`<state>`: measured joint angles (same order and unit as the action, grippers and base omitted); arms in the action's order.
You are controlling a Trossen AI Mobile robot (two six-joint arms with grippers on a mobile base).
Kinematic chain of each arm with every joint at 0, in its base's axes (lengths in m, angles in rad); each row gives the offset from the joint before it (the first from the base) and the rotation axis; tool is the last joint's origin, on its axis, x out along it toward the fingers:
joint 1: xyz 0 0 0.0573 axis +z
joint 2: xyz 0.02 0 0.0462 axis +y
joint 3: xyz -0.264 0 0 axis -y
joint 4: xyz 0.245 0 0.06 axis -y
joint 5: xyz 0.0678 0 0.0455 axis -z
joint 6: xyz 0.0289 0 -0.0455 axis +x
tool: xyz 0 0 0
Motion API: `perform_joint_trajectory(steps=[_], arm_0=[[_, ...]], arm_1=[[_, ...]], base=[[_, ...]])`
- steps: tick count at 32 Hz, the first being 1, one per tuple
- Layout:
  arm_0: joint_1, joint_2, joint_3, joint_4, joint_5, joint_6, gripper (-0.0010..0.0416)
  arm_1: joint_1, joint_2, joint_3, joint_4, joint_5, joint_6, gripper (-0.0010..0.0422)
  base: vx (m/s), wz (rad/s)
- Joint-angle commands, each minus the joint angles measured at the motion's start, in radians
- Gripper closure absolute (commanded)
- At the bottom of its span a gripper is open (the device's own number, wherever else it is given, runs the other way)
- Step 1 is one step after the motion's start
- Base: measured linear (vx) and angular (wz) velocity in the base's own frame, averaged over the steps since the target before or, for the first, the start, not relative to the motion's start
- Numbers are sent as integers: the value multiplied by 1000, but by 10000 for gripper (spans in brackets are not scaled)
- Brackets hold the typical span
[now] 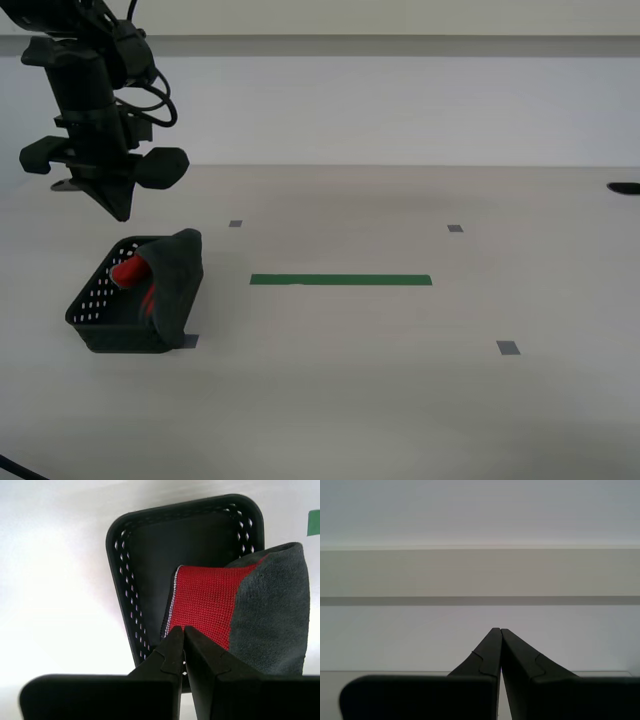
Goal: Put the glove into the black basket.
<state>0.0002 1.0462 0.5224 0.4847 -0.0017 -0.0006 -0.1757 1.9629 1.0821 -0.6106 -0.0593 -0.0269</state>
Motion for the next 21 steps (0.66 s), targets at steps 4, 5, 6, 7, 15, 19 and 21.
perform_joint_trajectory(steps=[4, 5, 6, 7, 15, 19, 21], arm_0=[[0, 0, 0, 1, 1, 0, 405], [0, 0, 0, 1, 1, 0, 405], [0, 0, 1, 1, 1, 0, 405], [0, 0, 1, 1, 1, 0, 405], [0, 0, 0, 1, 1, 0, 405], [0, 0, 0, 1, 1, 0, 405], [0, 0, 1, 1, 1, 0, 405]], arm_1=[[0, 0, 0, 6, -1, 0, 405], [0, 0, 0, 8, -1, 0, 405], [0, 0, 0, 8, -1, 0, 405], [0, 0, 0, 8, -1, 0, 405], [0, 0, 0, 14, -1, 0, 405], [-1, 0, 0, 15, -1, 0, 406], [-1, 0, 0, 15, -1, 0, 406]], base=[[0, 0], [0, 0], [0, 0], [0, 0], [0, 0], [0, 0], [0, 0]])
